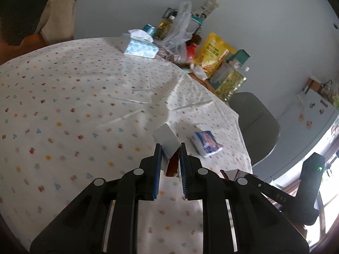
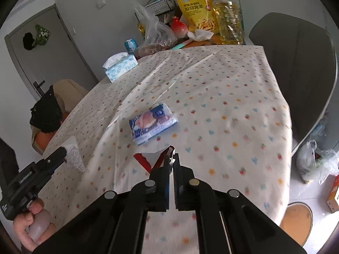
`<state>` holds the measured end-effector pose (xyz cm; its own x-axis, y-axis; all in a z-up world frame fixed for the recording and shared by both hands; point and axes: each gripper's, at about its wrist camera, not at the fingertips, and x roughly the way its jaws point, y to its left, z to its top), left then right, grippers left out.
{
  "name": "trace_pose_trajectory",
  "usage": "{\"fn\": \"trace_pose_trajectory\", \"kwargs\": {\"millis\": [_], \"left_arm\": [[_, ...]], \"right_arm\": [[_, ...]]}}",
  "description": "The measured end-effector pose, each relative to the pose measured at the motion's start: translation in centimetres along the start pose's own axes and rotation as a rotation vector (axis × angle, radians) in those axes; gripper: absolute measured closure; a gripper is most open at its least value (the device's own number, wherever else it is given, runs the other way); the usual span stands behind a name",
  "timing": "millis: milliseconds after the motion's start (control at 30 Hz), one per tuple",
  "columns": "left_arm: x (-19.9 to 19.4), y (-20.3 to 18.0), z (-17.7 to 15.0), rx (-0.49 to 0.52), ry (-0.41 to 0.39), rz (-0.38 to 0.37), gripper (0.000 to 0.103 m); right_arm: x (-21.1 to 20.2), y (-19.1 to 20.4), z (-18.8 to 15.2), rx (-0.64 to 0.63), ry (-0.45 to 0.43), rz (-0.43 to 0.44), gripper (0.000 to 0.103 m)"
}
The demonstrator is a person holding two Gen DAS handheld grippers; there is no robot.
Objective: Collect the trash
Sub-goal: 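Carry the white paper with the left tool over the bucket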
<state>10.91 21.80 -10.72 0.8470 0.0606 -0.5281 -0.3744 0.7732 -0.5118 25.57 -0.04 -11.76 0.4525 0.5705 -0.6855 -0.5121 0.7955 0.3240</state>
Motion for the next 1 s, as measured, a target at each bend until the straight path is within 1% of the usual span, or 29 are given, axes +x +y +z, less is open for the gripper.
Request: {"fn": "trace_pose_trajectory", "kwargs": {"millis": [167, 367, 733, 1000], "left_arm": [[-0.3, -2.8, -0.9, 0.048, 0.008, -0.029, 0.086], [-0.2, -5.9, -2.2, 0.1, 0.03, -0.06, 0.086], [0.6, -12.7, -4.8, 0.213, 0.08, -0.118, 0.086], [2.1, -17.7, -7.4, 0.297, 0.134, -0.169, 0.086]], "right_arm": [[-2.7, -1.4, -1.6, 0.031, -0.024, 0.012, 0.099], [-5.1, -3.9, -3.0, 0.075, -0.046, 0.003, 0.099], [-10.4, -10.2, -5.2, 0.183, -0.131, -0.025, 0.098], [-13.2, -15.2, -7.1, 0.269, -0.162, -0.072, 0.098]]}}
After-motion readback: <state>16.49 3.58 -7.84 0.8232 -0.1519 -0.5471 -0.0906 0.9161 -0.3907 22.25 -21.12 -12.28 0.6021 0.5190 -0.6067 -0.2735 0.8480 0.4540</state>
